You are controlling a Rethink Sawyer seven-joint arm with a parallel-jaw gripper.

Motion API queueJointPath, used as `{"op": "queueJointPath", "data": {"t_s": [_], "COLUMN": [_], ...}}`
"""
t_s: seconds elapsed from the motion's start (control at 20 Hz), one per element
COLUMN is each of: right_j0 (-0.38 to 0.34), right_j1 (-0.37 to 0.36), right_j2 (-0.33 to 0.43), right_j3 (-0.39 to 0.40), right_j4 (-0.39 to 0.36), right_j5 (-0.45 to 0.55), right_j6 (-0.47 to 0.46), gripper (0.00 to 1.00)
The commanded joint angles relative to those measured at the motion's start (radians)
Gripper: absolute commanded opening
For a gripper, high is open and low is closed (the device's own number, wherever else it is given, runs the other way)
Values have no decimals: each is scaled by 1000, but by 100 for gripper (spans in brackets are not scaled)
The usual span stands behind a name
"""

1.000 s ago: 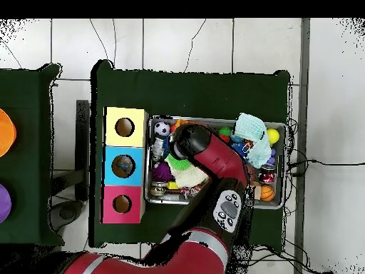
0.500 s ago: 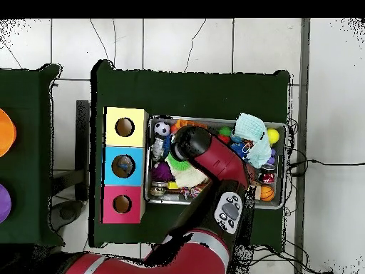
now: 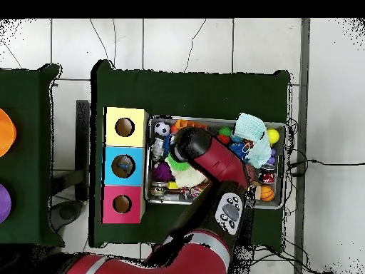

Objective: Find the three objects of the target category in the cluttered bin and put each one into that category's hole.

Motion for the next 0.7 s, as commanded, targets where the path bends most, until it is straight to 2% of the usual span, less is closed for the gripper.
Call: {"op": "queueJointPath", "data": {"t_s": [0.05, 0.35, 0.7], "right_j0": [-16, 13, 34], "right_j1": [3, 38, 83], "right_j2": [152, 151, 112], "right_j3": [75, 17, -71], "right_j4": [7, 41, 10], "right_j5": [-44, -49, -36], "right_j6": [140, 220, 223], "gripper": [100, 100, 100]}}
